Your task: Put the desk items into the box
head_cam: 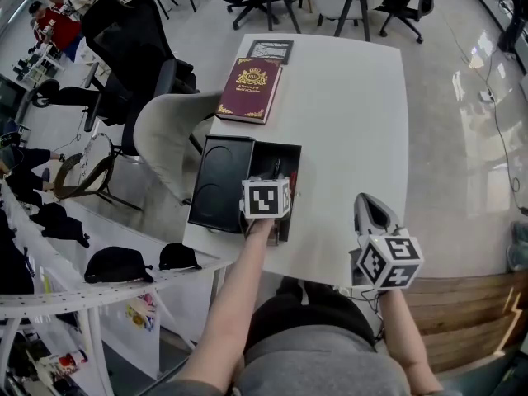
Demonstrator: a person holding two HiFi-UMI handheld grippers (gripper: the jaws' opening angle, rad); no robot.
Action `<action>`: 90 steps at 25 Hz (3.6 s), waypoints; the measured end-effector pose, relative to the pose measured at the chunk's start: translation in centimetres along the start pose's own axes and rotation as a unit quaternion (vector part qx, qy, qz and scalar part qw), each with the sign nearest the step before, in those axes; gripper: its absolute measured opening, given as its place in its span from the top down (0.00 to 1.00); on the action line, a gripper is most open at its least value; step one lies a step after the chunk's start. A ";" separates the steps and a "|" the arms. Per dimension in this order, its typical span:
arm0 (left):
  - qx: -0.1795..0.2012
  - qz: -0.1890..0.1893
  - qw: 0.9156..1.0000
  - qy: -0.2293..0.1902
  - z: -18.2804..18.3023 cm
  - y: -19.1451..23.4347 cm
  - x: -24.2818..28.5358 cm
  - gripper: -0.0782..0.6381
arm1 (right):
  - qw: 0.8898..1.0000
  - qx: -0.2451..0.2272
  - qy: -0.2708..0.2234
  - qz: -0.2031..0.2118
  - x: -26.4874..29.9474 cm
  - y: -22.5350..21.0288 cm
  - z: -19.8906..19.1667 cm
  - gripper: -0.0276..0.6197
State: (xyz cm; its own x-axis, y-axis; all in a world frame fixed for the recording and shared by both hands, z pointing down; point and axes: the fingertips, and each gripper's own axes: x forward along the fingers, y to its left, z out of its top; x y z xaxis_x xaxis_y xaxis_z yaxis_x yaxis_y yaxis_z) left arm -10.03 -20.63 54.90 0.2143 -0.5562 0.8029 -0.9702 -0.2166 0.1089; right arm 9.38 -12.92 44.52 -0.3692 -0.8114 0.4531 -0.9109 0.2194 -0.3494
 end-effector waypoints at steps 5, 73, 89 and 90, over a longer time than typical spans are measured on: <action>0.003 -0.011 1.000 -0.027 1.0 -0.8 -1.2 0.82 | 1.000 0.002 -0.001 -0.001 -0.1 0.1 0.0 0.95; 0.012 -0.052 0.973 -0.225 -0.6 3.4 -16.7 0.88 | 0.995 -0.089 -0.040 0.010 -2.1 7.3 0.9 0.95; 0.019 -0.047 0.976 -0.213 -0.4 2.8 -16.2 0.88 | 0.995 -0.096 -0.035 0.022 -1.7 7.1 1.1 0.95; 0.021 -0.048 0.976 -0.211 -0.4 2.7 -16.1 0.88 | 0.995 -0.096 -0.035 0.023 -1.7 7.1 1.0 0.95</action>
State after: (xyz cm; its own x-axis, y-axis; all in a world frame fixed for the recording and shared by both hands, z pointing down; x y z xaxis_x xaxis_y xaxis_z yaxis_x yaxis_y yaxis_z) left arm -16.18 -11.94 42.51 0.3398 -0.8113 0.4757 -0.9399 -0.3117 0.1396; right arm 3.69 -10.57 40.42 -0.4028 -0.8328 0.3796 -0.9146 0.3500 -0.2027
